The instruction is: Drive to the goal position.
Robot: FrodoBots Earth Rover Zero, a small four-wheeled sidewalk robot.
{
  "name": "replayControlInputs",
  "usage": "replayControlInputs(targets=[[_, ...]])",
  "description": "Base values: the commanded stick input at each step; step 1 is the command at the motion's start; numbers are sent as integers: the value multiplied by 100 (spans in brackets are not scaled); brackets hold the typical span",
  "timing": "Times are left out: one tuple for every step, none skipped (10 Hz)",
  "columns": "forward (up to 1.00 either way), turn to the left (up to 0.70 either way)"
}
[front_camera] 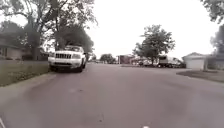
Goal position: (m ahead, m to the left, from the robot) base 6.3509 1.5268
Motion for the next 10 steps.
replayControlInputs(targets=[[70,-1],[70,-1],[70,-1],[70,-1],[70,27],[70,11],[70,-1],[70,-1],[70,-1],[70,-1]])
